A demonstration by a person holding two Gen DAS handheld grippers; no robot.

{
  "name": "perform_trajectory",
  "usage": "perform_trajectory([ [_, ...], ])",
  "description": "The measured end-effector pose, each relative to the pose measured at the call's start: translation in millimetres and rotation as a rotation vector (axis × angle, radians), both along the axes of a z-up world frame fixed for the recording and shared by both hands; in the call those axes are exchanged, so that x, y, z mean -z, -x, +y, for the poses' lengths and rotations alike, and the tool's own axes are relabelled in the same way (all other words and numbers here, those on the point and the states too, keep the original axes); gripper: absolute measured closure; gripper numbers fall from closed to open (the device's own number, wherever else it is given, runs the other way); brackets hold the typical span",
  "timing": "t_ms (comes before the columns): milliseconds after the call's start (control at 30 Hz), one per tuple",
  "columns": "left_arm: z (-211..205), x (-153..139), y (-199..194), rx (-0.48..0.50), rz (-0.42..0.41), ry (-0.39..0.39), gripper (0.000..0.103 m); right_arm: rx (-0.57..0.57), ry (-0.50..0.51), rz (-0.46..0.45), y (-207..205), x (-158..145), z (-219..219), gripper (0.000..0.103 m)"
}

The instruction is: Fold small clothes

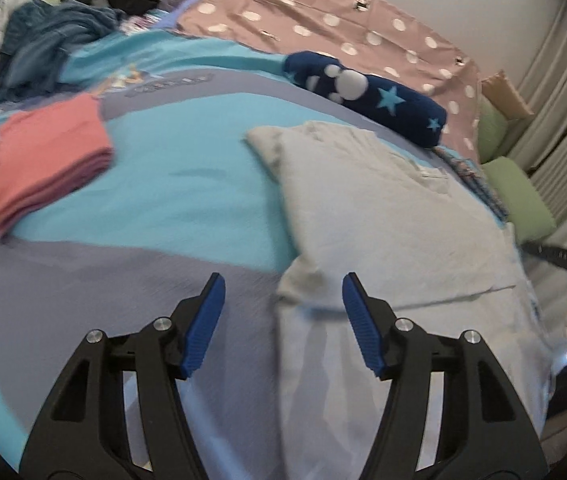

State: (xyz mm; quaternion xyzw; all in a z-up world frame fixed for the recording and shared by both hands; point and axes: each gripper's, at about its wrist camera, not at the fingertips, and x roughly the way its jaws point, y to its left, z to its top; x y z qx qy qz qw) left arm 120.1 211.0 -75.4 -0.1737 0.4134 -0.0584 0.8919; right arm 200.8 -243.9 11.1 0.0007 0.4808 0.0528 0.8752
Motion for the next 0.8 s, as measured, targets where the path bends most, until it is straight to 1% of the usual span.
perform_trajectory([
  [33, -2, 3, -7, 0.014, -0.001, 0.014, 0.043, -0.041, -0.005, -0.001, -4, -5, 17, 0.053],
  [100, -5, 7, -16, 0.04, -0.002, 0.035, 0.044, -0.186, -0.015, 0.013, -17, -14, 79, 0.051],
  [133, -5, 10, -17, 0.047, -0.001, 0.048, 0.044, -0.259, -0.009, 0.021, -24, -16, 112, 0.05],
  [167, -5, 12, -17, 0.05, -0.006, 0.06, 0.045, -0.309, -0.001, 0.024, -29, -16, 135, 0.049],
  [233, -3, 15, -13, 0.065, -0.034, 0.075, 0.047, -0.439, 0.04, 0.022, -43, -14, 201, 0.049],
  [267, -2, 16, -12, 0.07, -0.043, 0.091, 0.055, -0.479, 0.054, 0.025, -49, -12, 224, 0.049],
  [300, 1, 19, -11, 0.085, -0.051, 0.137, 0.062, -0.533, 0.074, 0.035, -56, -7, 253, 0.049],
  [333, 4, 21, -9, 0.089, -0.048, 0.158, 0.071, -0.58, 0.106, 0.048, -63, 0, 280, 0.049],
  [367, 7, 25, -9, 0.081, -0.044, 0.174, 0.074, -0.608, 0.14, 0.055, -67, 3, 302, 0.049],
  [400, 11, 27, -9, 0.077, -0.044, 0.206, 0.075, -0.635, 0.18, 0.06, -69, 8, 322, 0.049],
  [500, 16, 31, -9, 0.07, -0.044, 0.256, 0.077, -0.738, 0.299, 0.083, -73, 28, 375, 0.049],
  [600, 19, 33, -8, 0.072, -0.047, 0.285, 0.077, -0.798, 0.393, 0.113, -83, 47, 407, 0.048],
  [700, 19, 33, -7, 0.073, -0.049, 0.289, 0.077, -0.828, 0.517, 0.164, -89, 71, 423, 0.049],
  [733, 20, 35, -6, 0.073, -0.05, 0.289, 0.077, -0.846, 0.515, 0.172, -90, 72, 424, 0.075],
  [767, 20, 34, -5, 0.067, -0.051, 0.286, 0.081, -0.838, 0.5, 0.185, -91, 72, 427, 0.102],
  [800, 21, 35, -4, 0.058, -0.05, 0.284, 0.087, -0.793, 0.503, 0.164, -95, 69, 430, 0.101],
])
